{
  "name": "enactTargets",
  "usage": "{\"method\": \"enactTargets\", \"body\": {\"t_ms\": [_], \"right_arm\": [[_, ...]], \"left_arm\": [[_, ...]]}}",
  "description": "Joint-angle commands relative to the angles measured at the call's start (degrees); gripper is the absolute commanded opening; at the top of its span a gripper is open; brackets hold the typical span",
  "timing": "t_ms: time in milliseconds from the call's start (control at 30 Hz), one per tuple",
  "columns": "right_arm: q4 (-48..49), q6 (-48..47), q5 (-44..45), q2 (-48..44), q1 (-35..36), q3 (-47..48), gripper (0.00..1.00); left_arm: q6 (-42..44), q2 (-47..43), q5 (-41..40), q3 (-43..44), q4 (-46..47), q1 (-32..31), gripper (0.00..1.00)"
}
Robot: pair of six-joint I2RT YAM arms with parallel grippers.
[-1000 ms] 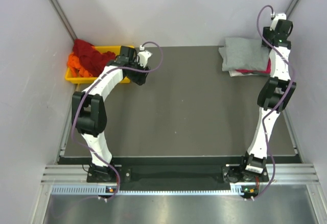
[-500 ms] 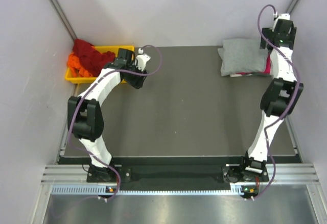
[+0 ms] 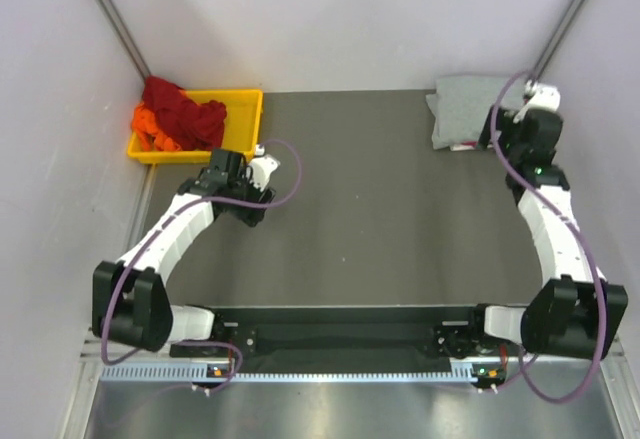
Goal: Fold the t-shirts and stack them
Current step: Reset both grippers
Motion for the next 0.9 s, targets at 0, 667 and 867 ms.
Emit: {"method": "enactTargets", "body": {"t_ms": [0,667,867], "right_arm": [[3.5,5.4,-2.9,-6.9,4.1,-10.0,1.00],[9.7,9.4,-13.3,-34.3,11.4,-41.5,1.00],[11.5,9.7,-14.6,-34.3,11.5,-42.1,1.00]], "left_arm": [[-2.0,-6.5,-1.8,-5.3,4.3,0.3,0.66],[-8.4,-16.3,-16.7,-21.6,14.3,1.3,0.66],[-7.9,-16.0,-15.0,-21.5,14.6,2.6,0.66]]}}
